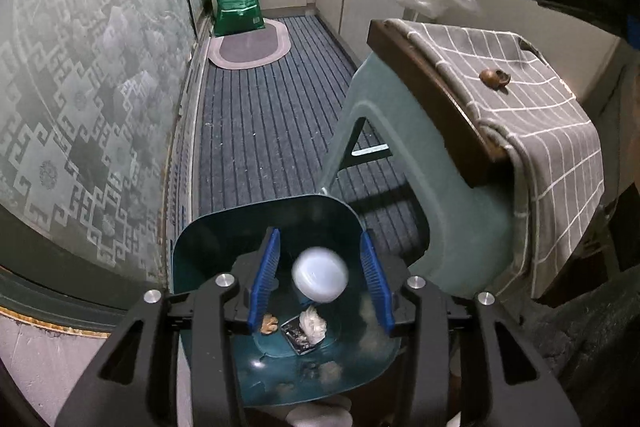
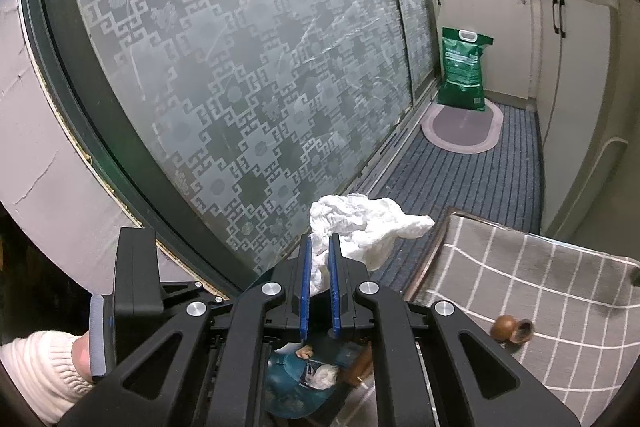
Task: Collect trash
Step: 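Carry white ball and tissues over the teal bin and release both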
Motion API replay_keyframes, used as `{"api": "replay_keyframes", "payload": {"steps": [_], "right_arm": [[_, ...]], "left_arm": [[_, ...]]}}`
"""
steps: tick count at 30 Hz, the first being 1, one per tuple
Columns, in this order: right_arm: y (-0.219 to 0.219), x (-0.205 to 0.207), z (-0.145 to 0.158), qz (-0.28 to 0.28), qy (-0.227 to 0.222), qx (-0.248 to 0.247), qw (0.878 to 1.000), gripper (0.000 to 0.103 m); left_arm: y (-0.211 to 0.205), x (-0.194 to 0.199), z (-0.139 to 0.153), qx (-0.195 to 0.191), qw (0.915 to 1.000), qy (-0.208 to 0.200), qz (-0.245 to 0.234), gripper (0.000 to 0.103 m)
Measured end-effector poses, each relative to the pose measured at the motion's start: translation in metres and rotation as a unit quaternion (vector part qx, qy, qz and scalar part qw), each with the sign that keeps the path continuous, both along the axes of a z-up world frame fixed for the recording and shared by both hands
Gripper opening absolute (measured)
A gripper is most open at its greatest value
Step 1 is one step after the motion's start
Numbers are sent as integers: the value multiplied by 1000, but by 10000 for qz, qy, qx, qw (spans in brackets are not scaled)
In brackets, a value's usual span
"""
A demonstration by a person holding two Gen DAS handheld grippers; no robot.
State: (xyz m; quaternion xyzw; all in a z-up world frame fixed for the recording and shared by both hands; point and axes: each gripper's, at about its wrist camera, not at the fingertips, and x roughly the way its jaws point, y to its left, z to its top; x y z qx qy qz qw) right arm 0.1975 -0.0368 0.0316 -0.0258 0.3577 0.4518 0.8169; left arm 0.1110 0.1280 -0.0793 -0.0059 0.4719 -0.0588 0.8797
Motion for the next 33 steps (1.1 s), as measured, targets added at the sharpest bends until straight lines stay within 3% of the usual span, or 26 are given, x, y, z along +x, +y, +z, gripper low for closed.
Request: {"api": "replay_keyframes", "payload": {"steps": [4,12,20,33], "right_arm": [[14,-3,-3,129,41,-66,9999,8],[43,-11,-20,403,180,-336,9985,8],[70,-18,-41,675,353,-603,9953,8],[101,-41,-88,1100,640,-1322,9830,8]], "left_arm": [[9,-3,-2,-2,10000,38,68,46],[41,-15,5,-17,9991,-20,430,32],[69,-31,17,-1,9972,-147,730,26],[90,-54,48,31,9934,-531,1012,16]]}}
